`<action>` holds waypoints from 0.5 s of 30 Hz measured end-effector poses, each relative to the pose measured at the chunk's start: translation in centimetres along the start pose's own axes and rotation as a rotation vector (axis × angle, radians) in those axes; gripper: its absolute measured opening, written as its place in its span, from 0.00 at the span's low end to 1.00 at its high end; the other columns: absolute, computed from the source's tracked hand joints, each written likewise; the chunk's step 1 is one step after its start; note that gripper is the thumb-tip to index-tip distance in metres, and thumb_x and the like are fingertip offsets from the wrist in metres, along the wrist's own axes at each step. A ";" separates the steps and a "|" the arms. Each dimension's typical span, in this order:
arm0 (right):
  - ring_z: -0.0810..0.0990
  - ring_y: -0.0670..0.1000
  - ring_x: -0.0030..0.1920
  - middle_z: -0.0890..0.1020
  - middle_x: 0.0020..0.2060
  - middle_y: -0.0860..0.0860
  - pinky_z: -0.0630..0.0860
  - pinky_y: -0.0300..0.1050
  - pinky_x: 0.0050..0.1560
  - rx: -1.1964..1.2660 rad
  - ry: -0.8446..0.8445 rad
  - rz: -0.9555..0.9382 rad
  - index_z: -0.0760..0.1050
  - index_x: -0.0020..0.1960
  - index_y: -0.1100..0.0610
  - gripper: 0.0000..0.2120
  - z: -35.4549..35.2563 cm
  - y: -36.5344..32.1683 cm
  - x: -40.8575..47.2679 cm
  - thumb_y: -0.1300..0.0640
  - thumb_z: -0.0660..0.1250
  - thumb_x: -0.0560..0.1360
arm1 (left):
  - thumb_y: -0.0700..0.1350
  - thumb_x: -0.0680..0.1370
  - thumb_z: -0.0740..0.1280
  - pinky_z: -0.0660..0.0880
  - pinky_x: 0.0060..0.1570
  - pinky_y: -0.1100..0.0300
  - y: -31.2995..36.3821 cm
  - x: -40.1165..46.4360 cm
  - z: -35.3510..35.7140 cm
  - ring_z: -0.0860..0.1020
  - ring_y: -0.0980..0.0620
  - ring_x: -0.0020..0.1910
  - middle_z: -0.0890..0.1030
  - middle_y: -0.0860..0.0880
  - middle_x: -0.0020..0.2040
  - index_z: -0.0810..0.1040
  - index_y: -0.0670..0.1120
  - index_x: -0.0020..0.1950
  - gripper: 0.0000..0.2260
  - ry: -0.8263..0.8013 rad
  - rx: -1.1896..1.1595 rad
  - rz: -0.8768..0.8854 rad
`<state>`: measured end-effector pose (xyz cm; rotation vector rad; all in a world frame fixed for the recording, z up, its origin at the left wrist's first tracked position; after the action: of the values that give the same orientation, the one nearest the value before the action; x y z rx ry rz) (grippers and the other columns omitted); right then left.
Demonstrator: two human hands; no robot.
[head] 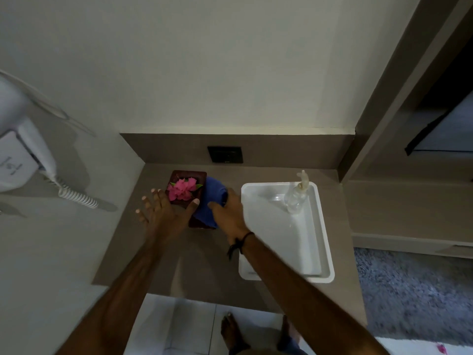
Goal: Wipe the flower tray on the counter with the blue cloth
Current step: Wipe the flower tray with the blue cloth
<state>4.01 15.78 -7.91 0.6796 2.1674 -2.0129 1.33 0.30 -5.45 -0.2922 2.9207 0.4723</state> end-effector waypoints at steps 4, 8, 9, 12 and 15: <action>0.78 0.57 0.64 0.79 0.65 0.58 0.77 0.53 0.65 -0.021 0.039 -0.108 0.70 0.71 0.60 0.22 2.6 1.7 -0.7 0.63 0.64 0.78 | 0.70 0.72 0.66 0.41 0.79 0.40 -0.2 0.8 -0.2 0.48 0.39 0.82 0.54 0.40 0.83 0.53 0.42 0.81 0.49 -0.018 -0.088 0.005; 0.80 0.62 0.58 0.80 0.59 0.62 0.77 0.52 0.57 -0.210 -0.038 -0.010 0.72 0.66 0.64 0.17 3.1 3.8 0.9 0.65 0.61 0.78 | 0.70 0.72 0.66 0.42 0.79 0.40 -0.2 0.8 -0.1 0.49 0.39 0.82 0.55 0.40 0.82 0.53 0.41 0.81 0.49 -0.002 -0.104 0.017; 0.80 0.62 0.58 0.80 0.58 0.62 0.77 0.54 0.56 -0.268 -0.054 0.004 0.72 0.65 0.64 0.16 3.0 4.1 1.4 0.65 0.61 0.78 | 0.70 0.72 0.66 0.41 0.78 0.41 -0.3 0.8 0.0 0.49 0.39 0.82 0.55 0.40 0.83 0.53 0.41 0.81 0.49 -0.002 -0.105 0.025; 0.80 0.62 0.57 0.80 0.58 0.61 0.79 0.56 0.57 -0.457 -0.112 0.009 0.70 0.69 0.62 0.19 2.5 4.5 2.8 0.65 0.60 0.78 | 0.71 0.71 0.64 0.41 0.78 0.41 -0.5 0.7 0.1 0.48 0.39 0.82 0.54 0.40 0.83 0.52 0.42 0.81 0.50 -0.007 -0.111 0.033; 0.81 0.61 0.55 0.80 0.56 0.62 0.80 0.53 0.54 -0.423 -0.103 0.086 0.72 0.65 0.65 0.16 2.5 4.3 3.4 0.67 0.60 0.77 | 0.74 0.70 0.62 0.42 0.78 0.39 -0.7 1.1 0.1 0.48 0.38 0.82 0.53 0.40 0.83 0.52 0.42 0.81 0.52 -0.016 -0.097 0.043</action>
<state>2.04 14.33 -13.40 0.5807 2.3450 -1.4421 0.45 -0.47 -5.97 -0.2371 2.8983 0.6210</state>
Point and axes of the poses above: each hand's wrist, its own x-axis towards the middle knuckle, its own z-axis out of the palm, y = z × x, the point moved 2 cm from there along x, towards the middle knuckle
